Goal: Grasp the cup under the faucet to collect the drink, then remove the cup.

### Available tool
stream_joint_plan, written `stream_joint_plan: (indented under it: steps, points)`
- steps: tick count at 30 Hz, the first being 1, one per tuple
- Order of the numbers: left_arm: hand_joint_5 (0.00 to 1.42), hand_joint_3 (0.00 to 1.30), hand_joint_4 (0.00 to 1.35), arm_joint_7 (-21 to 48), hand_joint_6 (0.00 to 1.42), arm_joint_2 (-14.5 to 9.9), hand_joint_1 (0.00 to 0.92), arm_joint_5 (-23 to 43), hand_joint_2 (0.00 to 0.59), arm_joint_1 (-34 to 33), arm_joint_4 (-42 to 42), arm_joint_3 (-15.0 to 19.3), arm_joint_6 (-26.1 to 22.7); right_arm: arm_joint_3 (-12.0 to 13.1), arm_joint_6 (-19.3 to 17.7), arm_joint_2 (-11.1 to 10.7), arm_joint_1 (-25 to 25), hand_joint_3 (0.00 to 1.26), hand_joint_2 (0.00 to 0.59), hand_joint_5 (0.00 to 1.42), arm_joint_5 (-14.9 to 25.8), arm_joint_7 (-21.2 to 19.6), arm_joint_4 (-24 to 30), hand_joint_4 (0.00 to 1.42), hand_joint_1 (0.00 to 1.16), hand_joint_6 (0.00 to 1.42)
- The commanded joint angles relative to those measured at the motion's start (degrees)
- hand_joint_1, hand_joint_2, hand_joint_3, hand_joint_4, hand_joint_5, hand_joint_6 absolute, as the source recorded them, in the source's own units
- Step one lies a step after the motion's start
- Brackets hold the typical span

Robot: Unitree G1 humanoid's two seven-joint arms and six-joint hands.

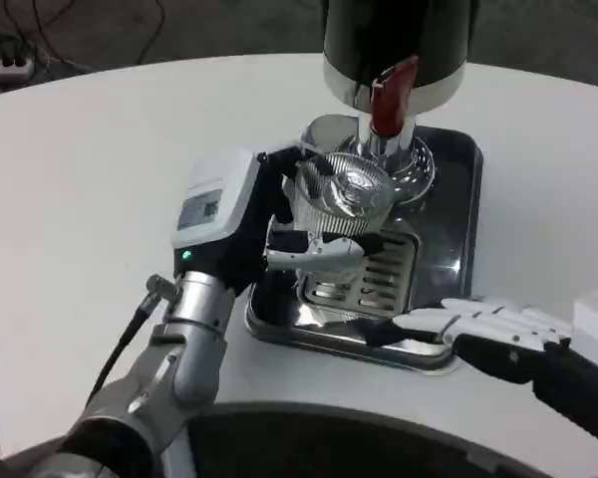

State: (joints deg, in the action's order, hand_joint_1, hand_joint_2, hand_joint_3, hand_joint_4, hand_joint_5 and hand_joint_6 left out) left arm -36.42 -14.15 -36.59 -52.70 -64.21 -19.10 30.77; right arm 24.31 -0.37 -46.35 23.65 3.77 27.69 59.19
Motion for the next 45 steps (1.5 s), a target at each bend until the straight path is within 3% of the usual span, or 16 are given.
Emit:
stream_joint_plan:
  steps: [1, 23, 33, 45]
  points:
    - [0.91, 0.69, 0.77, 2.36, 0.8, 1.0, 0.582, -0.39, 0.017, 0.19, -1.29, -1.77, -1.27, 0.54, -0.26, 0.9, 0.9, 0.21, 0.44, 0.12, -0.19, -0.12, 0.81, 0.16, 0.56, 0.08]
    - [0.91, 0.66, 0.75, 2.05, 0.77, -0.62, 0.537, -0.32, 0.028, 2.06, 0.7, -3.14, -0.27, 1.3, -1.71, 2.03, 2.26, 0.21, 0.44, 0.12, 0.19, -0.18, 0.81, 0.17, 0.56, 0.08]
    - [0.83, 0.43, 0.62, 2.26, 0.67, -0.99, 0.44, -0.2, 0.076, 2.8, 1.55, -3.04, -0.46, 1.88, -2.75, 2.56, 3.44, 0.21, 0.452, 0.13, 0.51, -0.58, 0.81, 0.17, 0.57, 0.08]
    - [0.79, 0.37, 0.58, 2.58, 0.62, -1.08, 0.361, 0.1, 0.112, 2.96, 1.83, -2.81, -0.52, 1.71, -2.9, 2.97, 3.49, 0.22, 0.453, 0.13, 0.47, -0.85, 0.81, 0.17, 0.57, 0.08]
